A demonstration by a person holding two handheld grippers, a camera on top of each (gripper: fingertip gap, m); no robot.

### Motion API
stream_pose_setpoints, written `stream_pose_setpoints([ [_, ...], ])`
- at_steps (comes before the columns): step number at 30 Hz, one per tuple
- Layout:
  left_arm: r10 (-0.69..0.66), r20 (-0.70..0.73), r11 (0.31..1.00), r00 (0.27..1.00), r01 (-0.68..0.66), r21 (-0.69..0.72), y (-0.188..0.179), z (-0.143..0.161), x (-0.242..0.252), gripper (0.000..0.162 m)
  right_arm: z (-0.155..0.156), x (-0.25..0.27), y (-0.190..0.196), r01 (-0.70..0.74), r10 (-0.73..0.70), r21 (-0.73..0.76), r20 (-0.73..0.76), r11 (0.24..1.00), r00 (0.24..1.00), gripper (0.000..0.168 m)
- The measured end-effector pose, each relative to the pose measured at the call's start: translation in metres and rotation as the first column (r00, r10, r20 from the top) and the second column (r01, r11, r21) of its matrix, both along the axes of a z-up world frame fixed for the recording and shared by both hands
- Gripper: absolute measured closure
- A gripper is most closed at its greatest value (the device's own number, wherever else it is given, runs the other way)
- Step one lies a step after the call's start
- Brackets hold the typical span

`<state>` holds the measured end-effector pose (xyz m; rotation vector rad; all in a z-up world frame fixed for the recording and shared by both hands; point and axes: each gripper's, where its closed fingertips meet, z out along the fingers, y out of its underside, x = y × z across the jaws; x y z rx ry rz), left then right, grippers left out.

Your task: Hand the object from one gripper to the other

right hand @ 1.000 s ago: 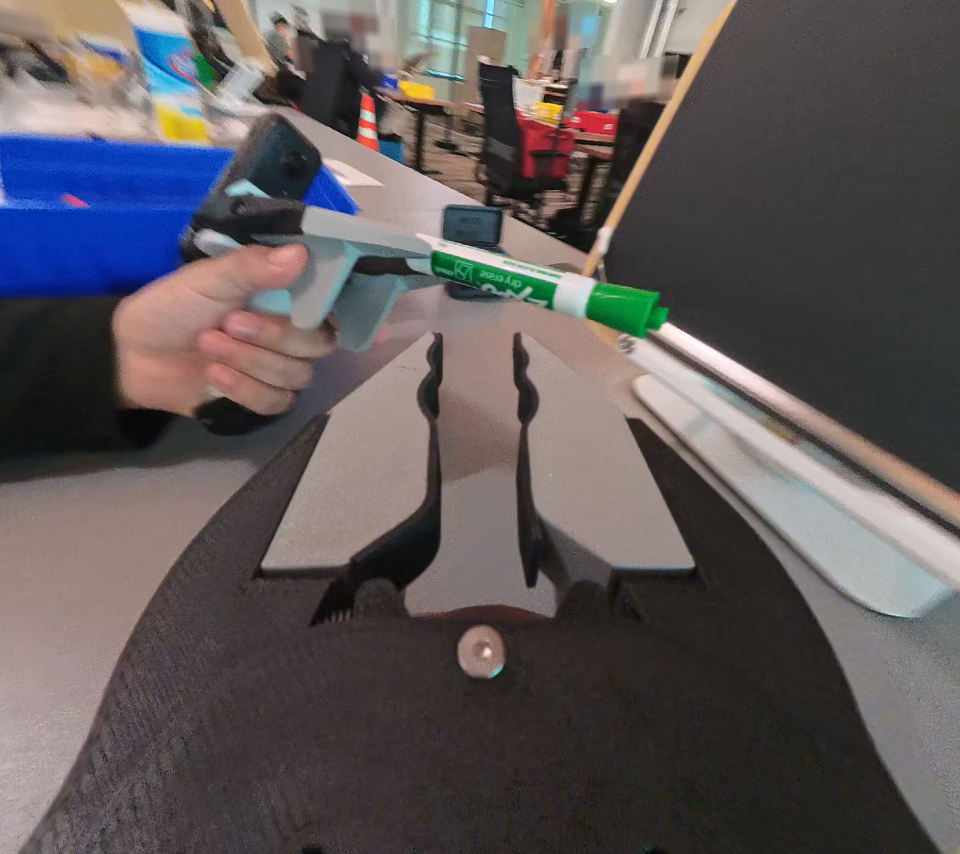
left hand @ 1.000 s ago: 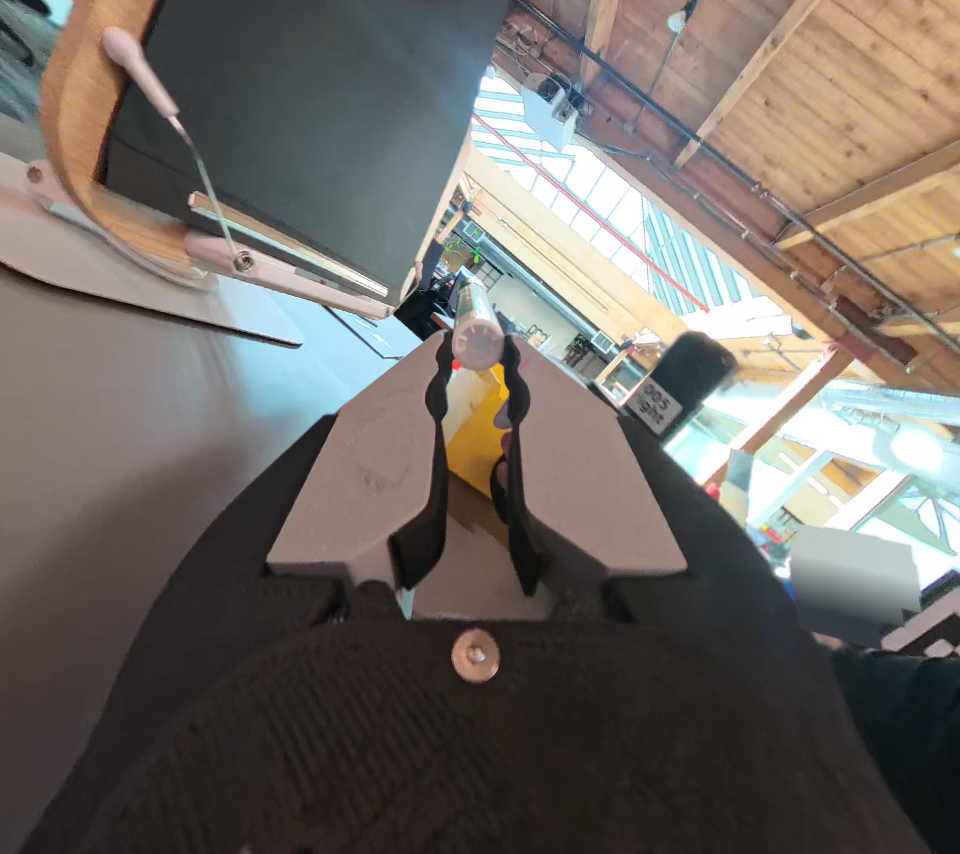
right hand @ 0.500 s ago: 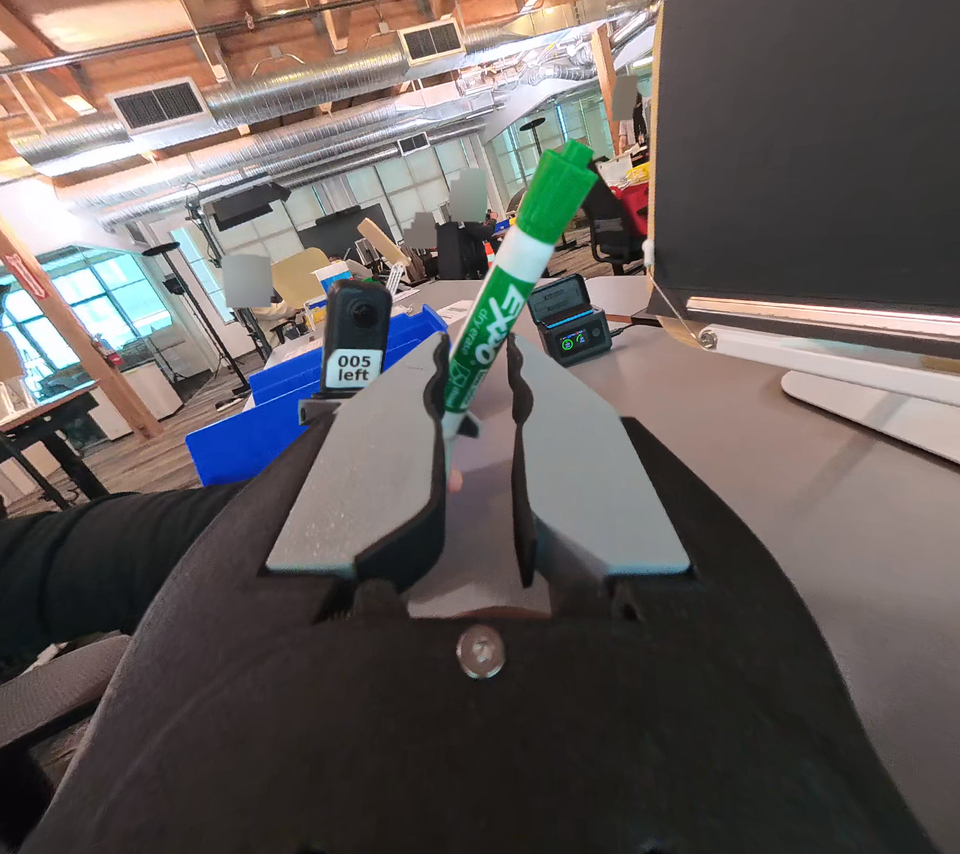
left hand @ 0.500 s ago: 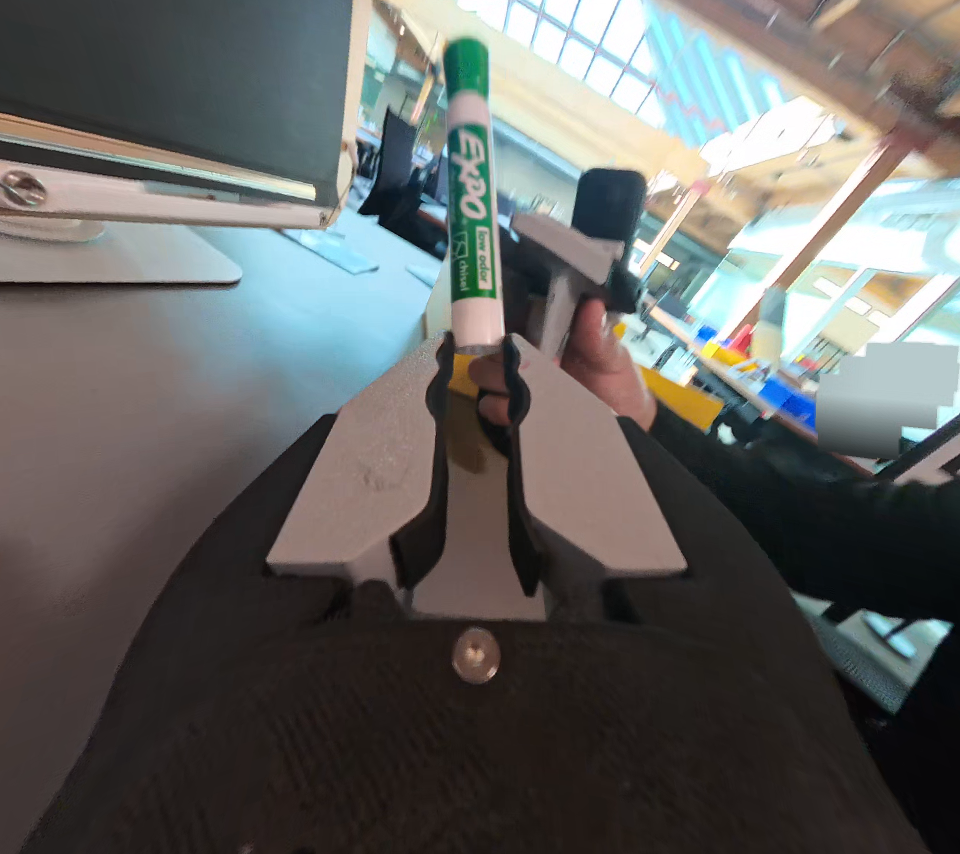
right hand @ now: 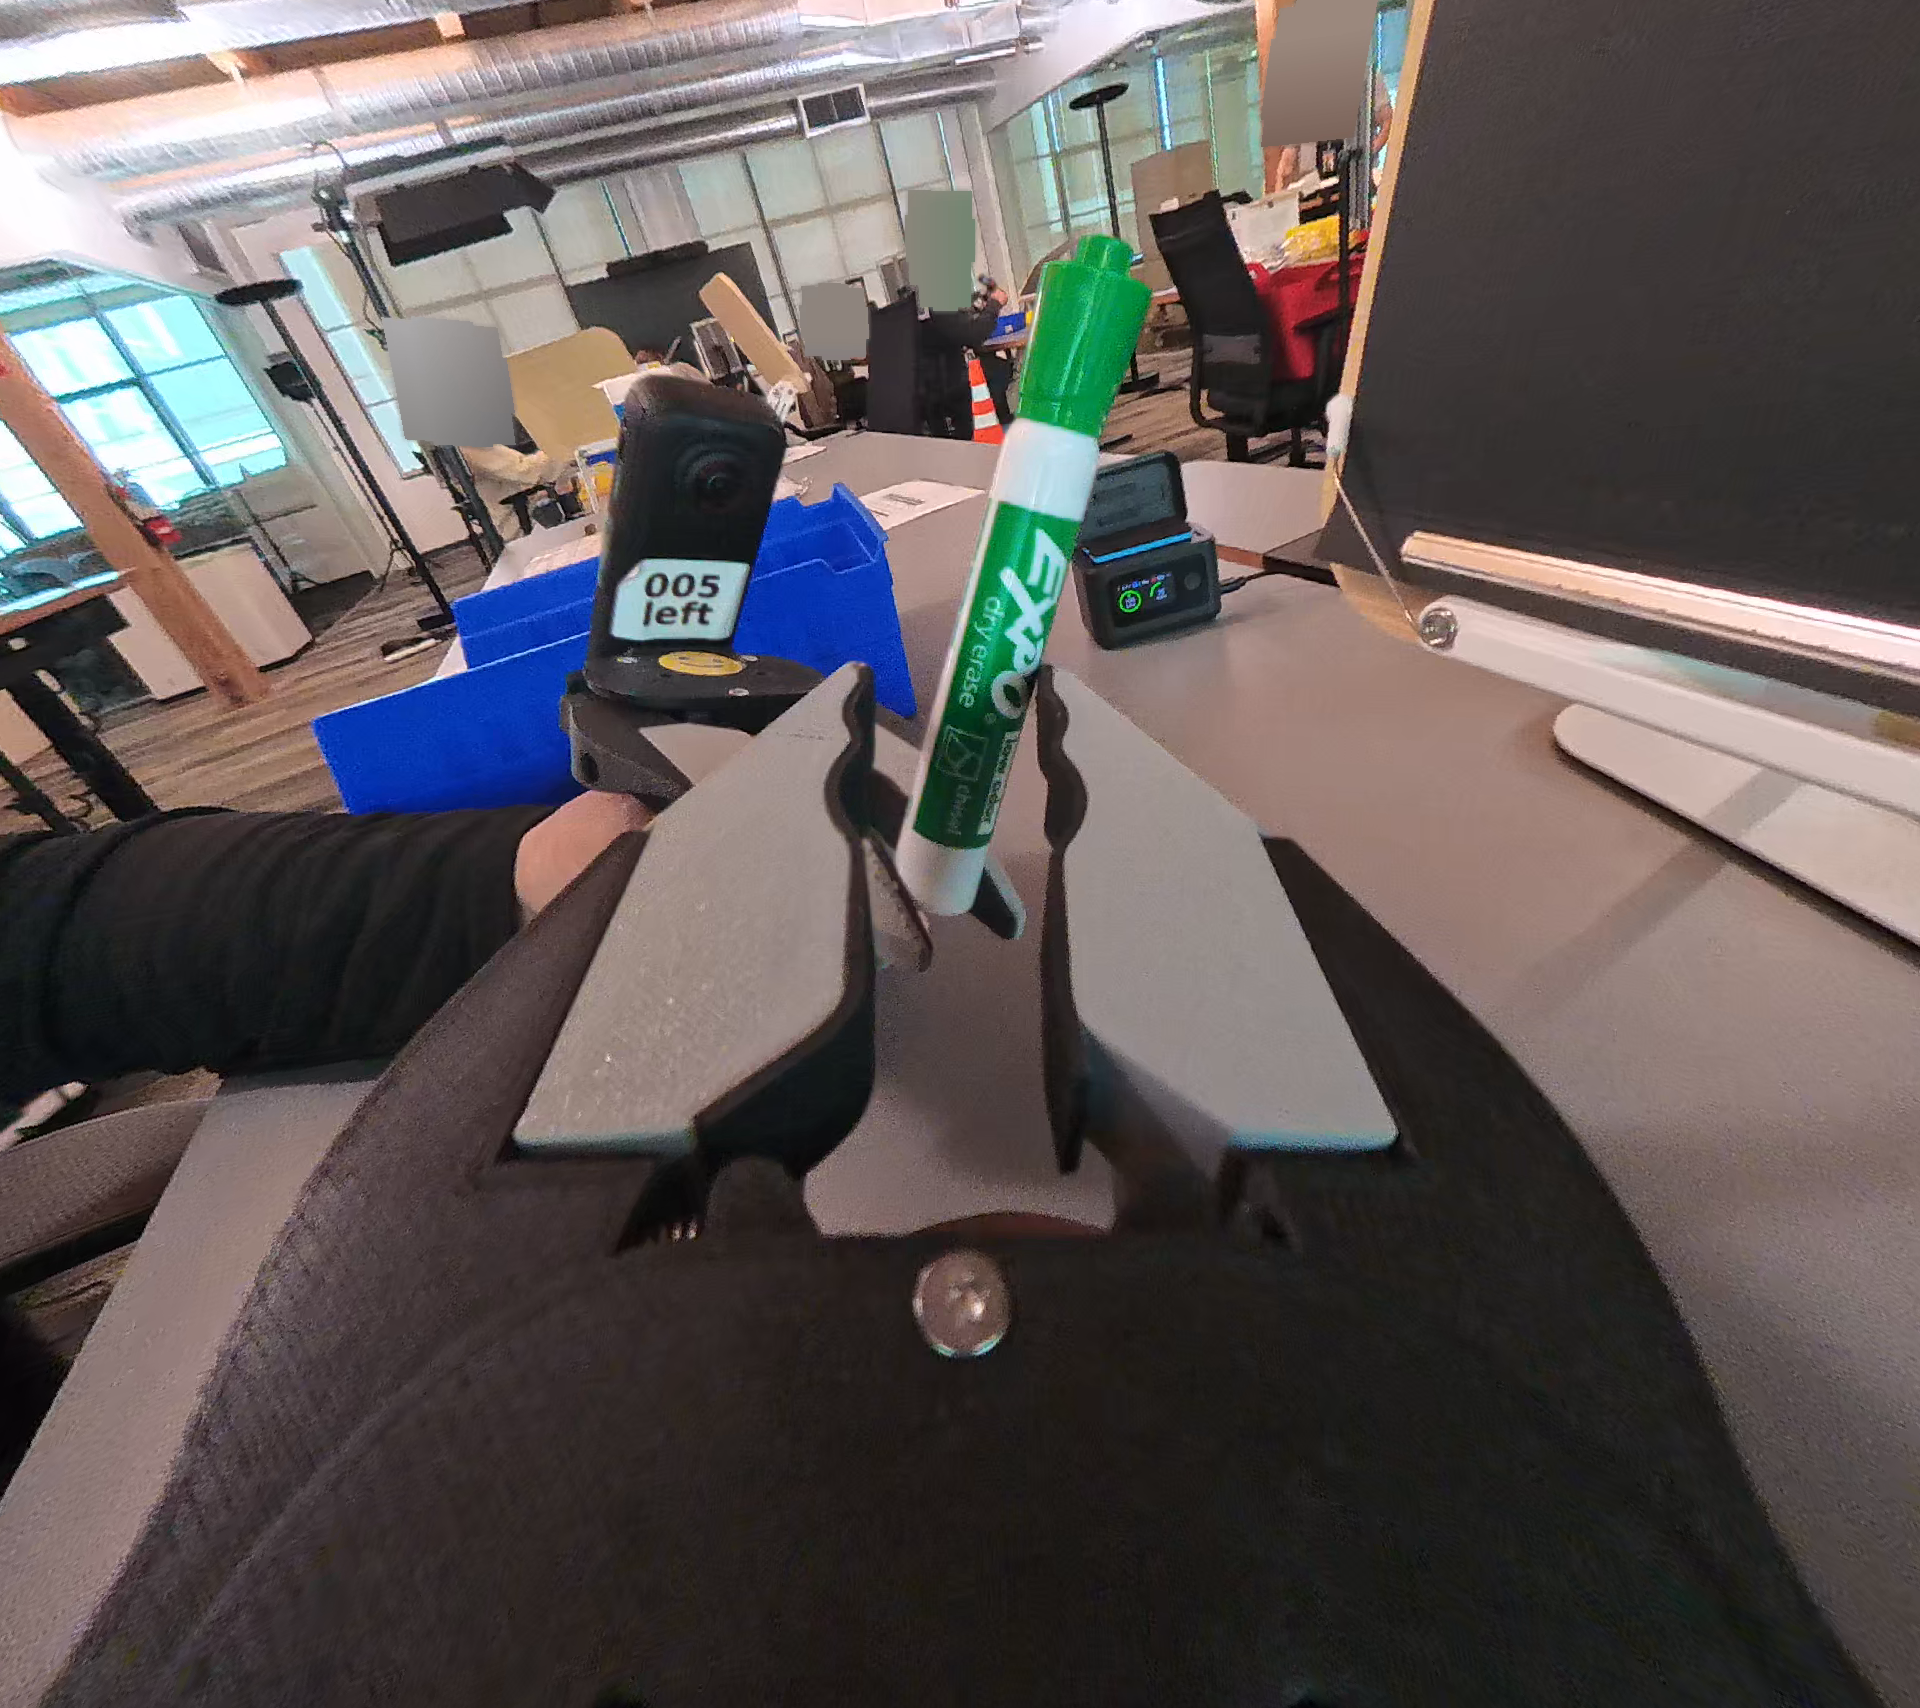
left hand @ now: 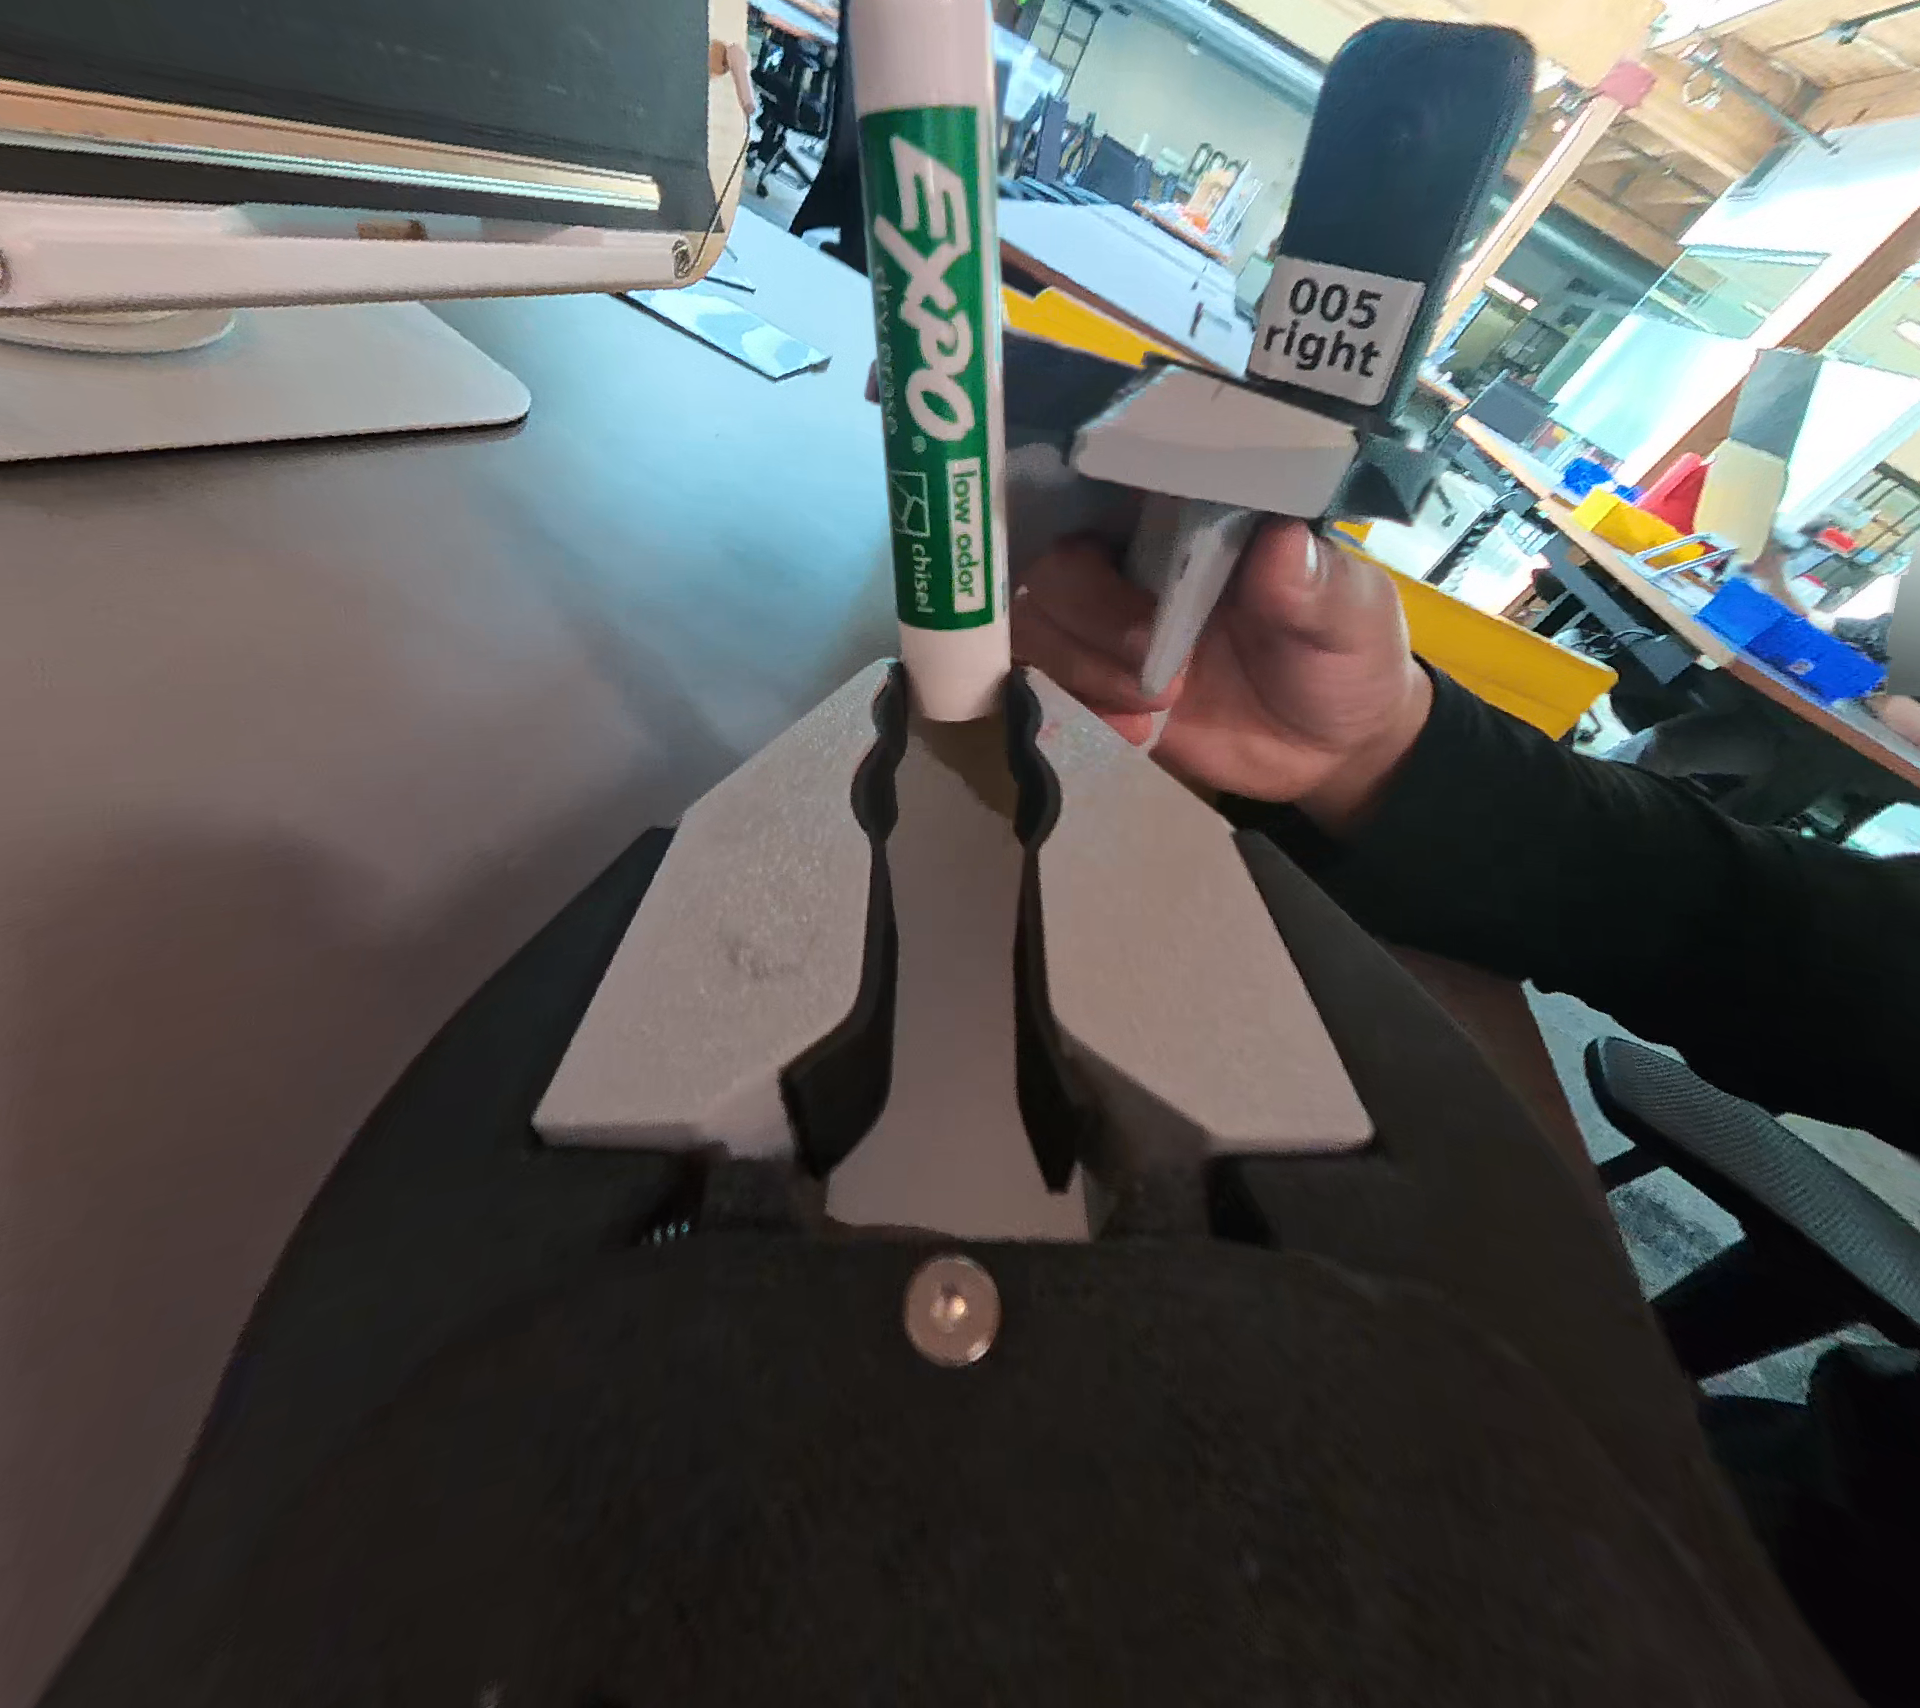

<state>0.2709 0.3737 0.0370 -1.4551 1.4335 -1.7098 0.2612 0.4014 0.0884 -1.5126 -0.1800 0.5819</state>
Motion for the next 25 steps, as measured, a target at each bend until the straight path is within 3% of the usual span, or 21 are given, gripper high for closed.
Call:
stream_pose_setpoints([
  [2,-0.014,-0.010,1.000,1.000,0.015,0.026,-0.003,-0.002,0.000,0.145,-0.005,0.001,0.002,0.011,-0.011,-0.019,0.015,1.000,1.000,0.152],
  [8,-0.029,-0.035,0.997,0.999,0.031,0.074,-0.007,-0.006,0.000,0.145,-0.008,-0.005,0.000,-0.025,0.026,-0.012,0.057,1.000,0.998,0.153],
  [9,-0.024,-0.040,0.995,0.999,0.028,0.094,-0.006,-0.008,-0.001,0.145,-0.009,-0.005,0.000,-0.023,0.024,-0.012,0.065,1.000,0.998,0.152],
  [11,-0.020,-0.055,0.992,0.998,0.026,0.123,-0.005,-0.010,-0.001,0.145,-0.013,-0.005,0.003,-0.020,0.022,-0.034,0.066,0.999,0.998,0.135],
  [12,-0.018,-0.061,0.991,0.998,0.026,0.130,-0.005,-0.011,-0.001,0.145,-0.015,-0.007,0.003,-0.029,0.032,-0.048,0.066,0.998,0.997,0.137],
  [13,-0.021,-0.063,0.990,0.998,0.030,0.140,-0.006,-0.012,-0.001,0.145,-0.018,-0.008,0.003,-0.037,0.041,-0.058,0.075,0.998,0.996,0.151],
  [16,-0.020,-0.057,0.990,0.998,0.028,0.142,-0.006,-0.011,-0.002,0.145,-0.018,-0.011,0.002,-0.041,0.046,-0.052,0.103,0.998,0.994,0.151],
  [20,-0.102,-0.088,0.994,0.991,0.099,-0.043,-0.007,-0.011,-0.009,0.144,-0.015,-0.014,0.002,-0.006,0.009,-0.016,0.207,1.000,0.978,0.152],
  [22,-0.204,-0.081,0.956,0.976,0.181,-0.229,-0.008,-0.005,-0.019,0.126,-0.011,-0.010,0.001,0.053,-0.074,0.068,0.365,0.996,0.928,0.152],
  [24,-0.304,-0.011,0.882,0.952,0.277,-0.381,-0.010,0.013,-0.032,0.125,-0.009,-0.001,0.001,0.128,-0.203,0.170,0.564,0.977,0.800,0.153],
  [25,-0.351,0.056,0.831,0.935,0.339,-0.441,-0.012,0.027,-0.041,0.123,-0.009,0.005,0.001,0.160,-0.277,0.234,0.661,0.959,0.697,0.152],
])
